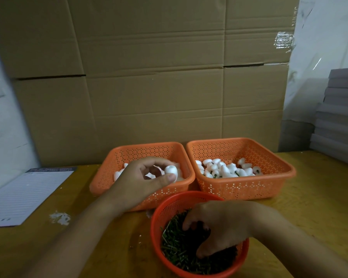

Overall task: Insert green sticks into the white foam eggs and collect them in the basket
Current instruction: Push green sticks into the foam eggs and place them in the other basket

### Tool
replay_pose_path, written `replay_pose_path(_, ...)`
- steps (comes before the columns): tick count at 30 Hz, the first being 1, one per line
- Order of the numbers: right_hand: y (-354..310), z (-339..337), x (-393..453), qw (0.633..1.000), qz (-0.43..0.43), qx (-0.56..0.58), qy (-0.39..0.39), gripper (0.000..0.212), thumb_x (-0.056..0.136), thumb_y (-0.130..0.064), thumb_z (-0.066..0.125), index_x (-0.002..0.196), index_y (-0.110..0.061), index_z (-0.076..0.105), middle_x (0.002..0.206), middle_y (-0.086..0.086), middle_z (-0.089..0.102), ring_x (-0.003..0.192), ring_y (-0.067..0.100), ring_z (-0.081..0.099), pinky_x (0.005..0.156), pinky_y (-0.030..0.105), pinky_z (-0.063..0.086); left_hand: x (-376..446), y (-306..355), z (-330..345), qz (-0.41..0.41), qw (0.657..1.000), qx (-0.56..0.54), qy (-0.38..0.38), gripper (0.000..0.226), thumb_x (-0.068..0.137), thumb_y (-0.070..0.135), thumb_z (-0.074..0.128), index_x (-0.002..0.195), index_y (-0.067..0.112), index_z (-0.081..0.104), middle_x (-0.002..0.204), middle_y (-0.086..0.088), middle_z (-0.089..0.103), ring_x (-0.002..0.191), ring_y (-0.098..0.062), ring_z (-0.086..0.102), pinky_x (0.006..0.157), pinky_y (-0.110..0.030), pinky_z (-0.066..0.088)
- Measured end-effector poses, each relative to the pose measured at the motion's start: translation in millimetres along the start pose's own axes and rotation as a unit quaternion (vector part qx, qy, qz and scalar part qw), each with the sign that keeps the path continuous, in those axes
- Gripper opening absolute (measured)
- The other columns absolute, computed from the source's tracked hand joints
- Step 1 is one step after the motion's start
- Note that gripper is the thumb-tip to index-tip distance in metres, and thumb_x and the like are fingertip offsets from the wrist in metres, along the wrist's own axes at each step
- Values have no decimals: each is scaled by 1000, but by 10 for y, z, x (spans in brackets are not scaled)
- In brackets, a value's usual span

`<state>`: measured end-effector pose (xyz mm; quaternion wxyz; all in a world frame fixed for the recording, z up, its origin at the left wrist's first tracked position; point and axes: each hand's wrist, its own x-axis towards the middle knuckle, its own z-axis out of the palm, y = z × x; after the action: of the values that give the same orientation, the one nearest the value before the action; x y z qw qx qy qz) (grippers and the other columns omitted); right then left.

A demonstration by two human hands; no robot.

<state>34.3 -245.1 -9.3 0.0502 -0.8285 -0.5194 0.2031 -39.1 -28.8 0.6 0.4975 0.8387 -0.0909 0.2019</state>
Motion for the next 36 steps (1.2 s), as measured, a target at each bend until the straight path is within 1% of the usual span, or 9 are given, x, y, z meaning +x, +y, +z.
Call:
replay_pose_path(4, -4, -5, -10, 1000, 0, 1, 0, 59, 86, -46, 72, 140, -39, 48, 134, -13, 50, 106, 4, 47, 71, 17, 37, 1, -3, 14, -51, 992, -111, 16, 25, 72, 41, 78, 93, 30, 72, 88, 5, 73, 72, -7, 68, 67, -18, 52)
replay_pose_path(8, 1, -3, -6, 1000, -2, 3, -1, 60, 86, -46, 72, 140, -39, 48, 135, -13, 50, 108, 5, 49, 73, 19, 39, -15, -19, 22, -67, 983, -169, 12, 21, 79, 12, 77, 96, 19, 68, 101, -1, 74, 88, -18, 73, 77, -24, 57)
replay_pose_path(12, 15, -1, 6, 1000, -5, 2, -2, 59, 86, -46, 72, 140, -39, 48, 134, -13, 50, 107, 5, 48, 71, 15, 37, -29, -17, 64, -80, 980, -182, 14, 27, 90, -13, 62, 104, 10, 64, 112, -8, 71, 95, -23, 73, 80, -25, 58)
replay_pose_path(15, 26, 13, 7, 1000, -5, -2, 3, 59, 86, -46, 71, 140, -40, 48, 133, -13, 50, 106, 4, 49, 70, 15, 37, -28, -8, 87, -94, 980, -175, 21, 32, 92, -11, 59, 112, 13, 68, 108, -7, 73, 96, -21, 73, 80, -25, 58)
replay_pose_path(18, 35, 26, 10, 1000, -7, -7, 9, 57, 87, -46, 70, 139, -40, 48, 133, -13, 50, 106, 5, 50, 71, 16, 39, -24, 17, 106, -111, 977, -181, 17, 24, 88, 13, 70, 110, 22, 74, 92, -8, 76, 92, -17, 72, 79, -25, 57)
replay_pose_path(21, 35, 38, 22, 1000, -16, -9, 17, 48, 91, -41, 67, 137, -39, 52, 133, -11, 53, 102, 4, 49, 76, 20, 40, -8, 19, 113, -121, 968, -220, 4, 25, 81, 28, 72, 105, 25, 77, 92, -8, 74, 87, -14, 70, 74, -25, 56)
replay_pose_path(28, -7, 84, 59, 997, -16, -26, 74, 29, 95, -28, 62, 123, -29, 66, 121, -7, 65, 108, 11, 59, 93, 32, 50, 26, 6, 91, -158, 929, -334, 9, 29, 85, 25, 67, 112, 15, 74, 105, -12, 73, 83, -20, 69, 67, -30, 57)
replay_pose_path(34, -17, 82, 73, 991, -34, -1, 127, 22, 94, -20, 60, 108, -27, 74, 107, -11, 71, 89, -3, 57, 78, 13, 45, 32, 5, 130, -178, 922, -344, 3, 30, 93, 22, 65, 117, 5, 68, 104, -15, 72, 78, -18, 68, 66, -28, 57)
replay_pose_path(36, -11, 72, 67, 990, -38, 10, 137, 20, 93, -20, 62, 107, -27, 74, 105, -12, 71, 87, -4, 57, 79, 15, 47, 19, 7, 129, -173, 924, -341, -11, 38, 88, 22, 65, 122, 4, 64, 112, -17, 73, 80, -16, 69, 68, -26, 57)
